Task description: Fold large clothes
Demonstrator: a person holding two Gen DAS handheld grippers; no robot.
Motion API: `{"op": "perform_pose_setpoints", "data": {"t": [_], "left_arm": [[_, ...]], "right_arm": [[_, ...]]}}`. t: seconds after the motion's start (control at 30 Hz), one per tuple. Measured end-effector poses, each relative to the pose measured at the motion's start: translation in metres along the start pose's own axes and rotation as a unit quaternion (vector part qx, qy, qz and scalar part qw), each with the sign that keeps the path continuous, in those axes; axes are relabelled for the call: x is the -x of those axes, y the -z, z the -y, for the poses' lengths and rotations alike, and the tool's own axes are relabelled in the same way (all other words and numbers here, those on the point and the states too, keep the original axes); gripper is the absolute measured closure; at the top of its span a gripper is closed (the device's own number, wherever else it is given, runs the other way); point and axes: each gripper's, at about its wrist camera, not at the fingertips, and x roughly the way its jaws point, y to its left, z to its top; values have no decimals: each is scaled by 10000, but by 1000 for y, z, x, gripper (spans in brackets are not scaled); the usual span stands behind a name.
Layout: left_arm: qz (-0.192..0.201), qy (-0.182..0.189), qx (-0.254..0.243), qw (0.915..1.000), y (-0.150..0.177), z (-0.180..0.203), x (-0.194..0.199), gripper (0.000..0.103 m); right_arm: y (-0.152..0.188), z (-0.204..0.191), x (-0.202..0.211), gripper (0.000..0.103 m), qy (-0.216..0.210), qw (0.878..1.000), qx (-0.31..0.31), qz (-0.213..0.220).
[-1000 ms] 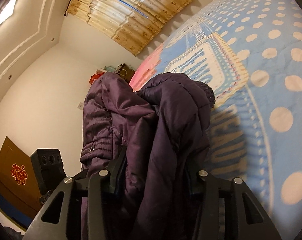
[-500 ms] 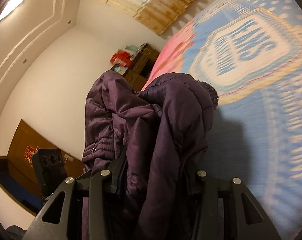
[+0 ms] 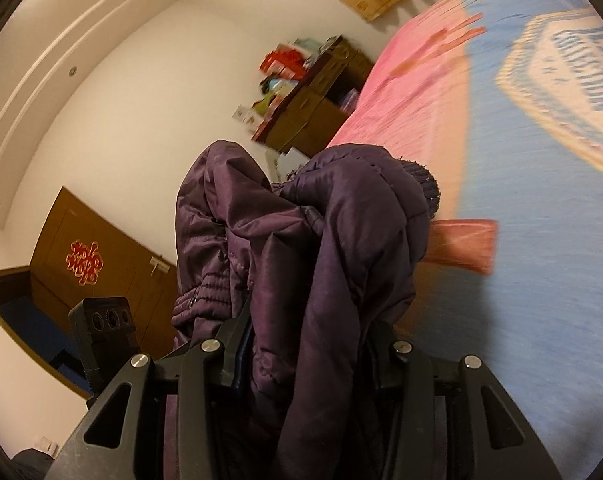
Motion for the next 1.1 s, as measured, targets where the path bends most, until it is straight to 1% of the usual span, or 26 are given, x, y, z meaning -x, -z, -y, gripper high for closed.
{"op": "perform_pose_setpoints", "data": {"t": [0.07,0.33,0.53,0.63,0.77,0.87,0.93,1.0,1.07,1.1], "left_arm": [[48,-72,105,9999,0,-12,3,0],[147,-282,422,9986,5,-33,9,0],[179,-362,634,9972,6,-56,15,0],[199,-399,729,9963,8,-65,17,0],[199,-403,849,9954,13,-79,22,0],[106,-418,990,9942,20,-88,18,0],[19,-389,1066,9935,25,-92,16,0],[-1,-344,1104,9933,27,-96,13,0],[-30,-311,1132,9931,28,-99,10,0],[-50,-294,1153,9929,28,-102,8,0]], "right_arm": [[-3,-5,-13,59,-39,9999,47,-95],[-6,-19,-62,59,-169,9986,195,-457],[-8,-23,-80,59,-232,9971,275,-664],[-14,-24,-90,59,-278,9965,253,-745],[-14,-31,-112,59,-296,9948,331,-917],[-12,-30,-126,59,-216,9942,354,-988],[-13,-26,-131,58,-56,9940,399,-1013],[-13,-23,-134,56,21,9940,385,-1020],[-13,-24,-141,52,308,9921,507,-1107],[-13,-24,-144,51,339,9918,488,-1130]]}}
